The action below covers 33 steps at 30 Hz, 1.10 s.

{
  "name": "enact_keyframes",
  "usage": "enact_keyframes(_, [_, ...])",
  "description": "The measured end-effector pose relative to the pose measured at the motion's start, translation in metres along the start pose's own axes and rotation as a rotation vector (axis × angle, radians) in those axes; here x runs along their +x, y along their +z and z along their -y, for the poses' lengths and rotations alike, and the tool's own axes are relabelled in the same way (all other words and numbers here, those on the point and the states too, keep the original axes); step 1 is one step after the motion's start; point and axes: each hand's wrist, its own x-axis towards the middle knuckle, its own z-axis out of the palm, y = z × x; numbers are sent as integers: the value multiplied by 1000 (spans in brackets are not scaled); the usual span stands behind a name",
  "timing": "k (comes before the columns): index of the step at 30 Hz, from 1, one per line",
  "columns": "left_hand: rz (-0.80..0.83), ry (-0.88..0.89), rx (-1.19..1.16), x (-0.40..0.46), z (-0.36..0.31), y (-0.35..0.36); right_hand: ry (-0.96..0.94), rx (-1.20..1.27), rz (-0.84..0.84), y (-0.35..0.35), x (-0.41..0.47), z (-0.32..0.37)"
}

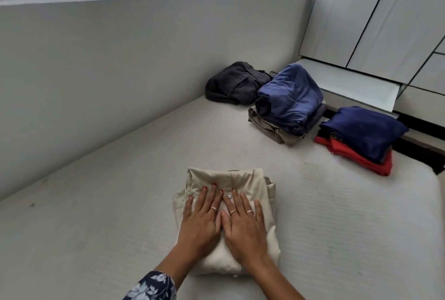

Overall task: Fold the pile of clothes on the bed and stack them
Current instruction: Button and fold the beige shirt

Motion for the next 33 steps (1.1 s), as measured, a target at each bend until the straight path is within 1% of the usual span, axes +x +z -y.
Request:
enact_keyframes(4, [-17,8,-9,1,4,-1,-19,13,23,-2,-5,-4])
enact_keyframes(5, [-16,7,-18,0,5,-1,-44,17,5,-2,-11,-5])
enact_keyframes(7, [-8,-40,-55,-6,8,0,-161,4,14,-1,-31,-9])
enact_keyframes(9, [-112,-94,-112,-13,8,3,-303,-73,50,0,-55,-13])
enact_keyframes(11, [-109,-203,-237,-27,5,-3,-344,-135,117,-1,-70,-17])
enact_keyframes(13, [-94,-292,-313,-37,4,-12,-339,-176,130,-3,-70,-19])
enact_keyframes(16, [-70,-375,-410,-48,8,-23,-319,-206,172,-12,-57,-11])
enact_keyframes(19, [-63,-426,-504,-56,17,-33,-253,-213,246,-24,-47,7])
enact_keyframes(21, [-66,-459,-555,-61,23,-41,-289,-229,229,-41,-44,18])
enact_keyframes(23, [-70,-485,-604,-66,28,-48,-234,-113,227,-59,-35,26])
enact_keyframes(25, [-104,-495,-705,-71,29,-58,-79,68,243,-72,-23,28])
enact_keyframes(27, [-159,-522,-837,-76,25,-69,14,227,195,-90,-9,33])
enact_keyframes(28, [-171,-565,-896,-78,24,-75,46,318,173,-100,-3,38])
enact_keyframes(29, [-148,-641,-955,-79,22,-78,74,400,150,-108,3,41])
enact_keyframes(30, [-92,-729,-1025,-80,20,-81,109,476,124,-116,8,44])
enact_keyframes(32, [103,-879,-1250,-84,15,-89,204,644,72,-130,19,53])
enact_keyframes(33, [202,-913,-1375,-86,12,-91,256,748,55,-136,23,57])
